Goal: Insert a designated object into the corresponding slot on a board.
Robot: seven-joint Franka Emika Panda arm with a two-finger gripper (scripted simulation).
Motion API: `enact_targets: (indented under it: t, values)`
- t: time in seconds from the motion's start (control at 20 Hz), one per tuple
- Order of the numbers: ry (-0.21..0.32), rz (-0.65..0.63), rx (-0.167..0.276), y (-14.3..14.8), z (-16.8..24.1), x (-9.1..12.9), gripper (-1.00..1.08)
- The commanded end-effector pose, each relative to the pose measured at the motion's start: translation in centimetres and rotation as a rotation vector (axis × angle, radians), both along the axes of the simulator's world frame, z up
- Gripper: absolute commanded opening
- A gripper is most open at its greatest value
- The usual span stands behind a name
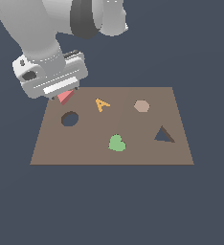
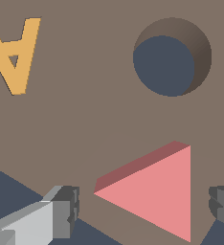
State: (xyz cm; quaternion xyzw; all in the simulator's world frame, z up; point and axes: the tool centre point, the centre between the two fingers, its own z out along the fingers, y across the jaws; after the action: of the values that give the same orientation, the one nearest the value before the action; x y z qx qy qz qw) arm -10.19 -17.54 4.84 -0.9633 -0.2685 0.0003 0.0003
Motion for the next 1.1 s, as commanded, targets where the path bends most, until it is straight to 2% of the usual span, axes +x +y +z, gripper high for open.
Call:
enact_targets:
  t: [0.0, 0.75, 0.8, 1.05]
  values:
    - [-0.001, -0.001, 0.0, 0.1, 0.1, 0.1, 1.0]
    - [-0.001, -0.004, 0.0, 0.3, -1.8, 0.1, 1.0]
    - [-0.001, -0.004, 0.0, 0.3, -1.8, 0.1, -1.0]
    - [-0.001, -0.004, 0.0, 0.3, -1.8, 0.1, -1.0]
